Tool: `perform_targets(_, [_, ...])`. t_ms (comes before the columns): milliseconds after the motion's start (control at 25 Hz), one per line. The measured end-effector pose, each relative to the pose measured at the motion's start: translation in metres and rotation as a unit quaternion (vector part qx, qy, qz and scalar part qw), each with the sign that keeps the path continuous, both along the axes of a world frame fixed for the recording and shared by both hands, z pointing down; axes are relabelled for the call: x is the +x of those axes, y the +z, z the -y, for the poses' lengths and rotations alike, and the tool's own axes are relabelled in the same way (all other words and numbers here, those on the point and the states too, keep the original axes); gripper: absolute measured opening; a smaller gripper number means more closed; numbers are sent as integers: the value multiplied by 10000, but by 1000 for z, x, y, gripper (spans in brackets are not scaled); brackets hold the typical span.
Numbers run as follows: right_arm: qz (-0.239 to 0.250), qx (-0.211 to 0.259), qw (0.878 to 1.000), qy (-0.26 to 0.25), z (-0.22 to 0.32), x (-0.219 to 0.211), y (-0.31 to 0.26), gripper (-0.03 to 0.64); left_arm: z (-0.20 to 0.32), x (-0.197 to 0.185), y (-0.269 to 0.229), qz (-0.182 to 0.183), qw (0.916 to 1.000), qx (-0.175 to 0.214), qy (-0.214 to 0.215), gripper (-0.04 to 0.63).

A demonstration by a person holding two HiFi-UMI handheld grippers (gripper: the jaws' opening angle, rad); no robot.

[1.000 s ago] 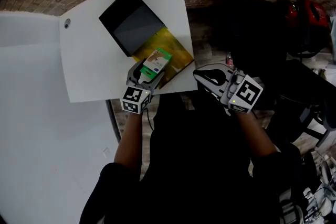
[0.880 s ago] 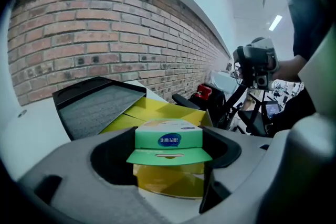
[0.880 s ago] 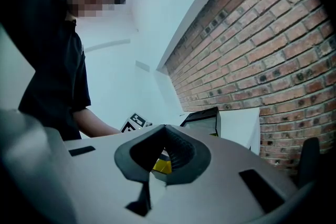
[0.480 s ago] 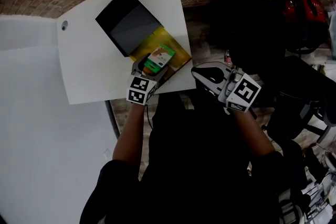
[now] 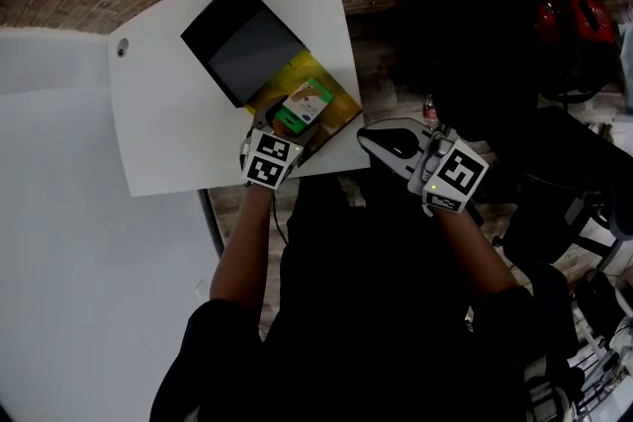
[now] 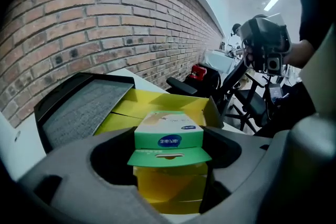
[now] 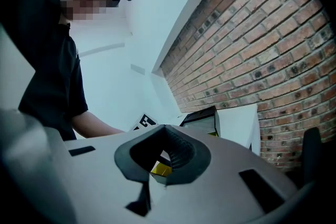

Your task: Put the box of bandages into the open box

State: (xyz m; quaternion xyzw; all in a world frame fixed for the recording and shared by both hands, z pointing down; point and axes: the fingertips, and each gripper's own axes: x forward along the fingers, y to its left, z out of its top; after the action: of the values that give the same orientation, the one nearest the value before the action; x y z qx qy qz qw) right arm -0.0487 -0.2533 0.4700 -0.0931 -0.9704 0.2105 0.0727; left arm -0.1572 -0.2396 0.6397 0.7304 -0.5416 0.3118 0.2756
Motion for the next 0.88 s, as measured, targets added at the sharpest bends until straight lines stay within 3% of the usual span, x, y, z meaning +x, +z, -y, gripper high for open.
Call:
perform_targets(280, [-41, -69, 10000, -44, -5, -2, 3, 6, -12, 0, 18, 395, 9963, -744, 151, 370])
perform_targets(480, [-59, -209, 9997, -103, -9, -2, 2, 6, -25, 2, 39, 650, 9871, -1406, 409, 370])
perform_targets(880, [-133, -182, 9997, -75, -8, 1, 5, 6, -26, 4, 40, 617, 9862, -1442, 528, 370])
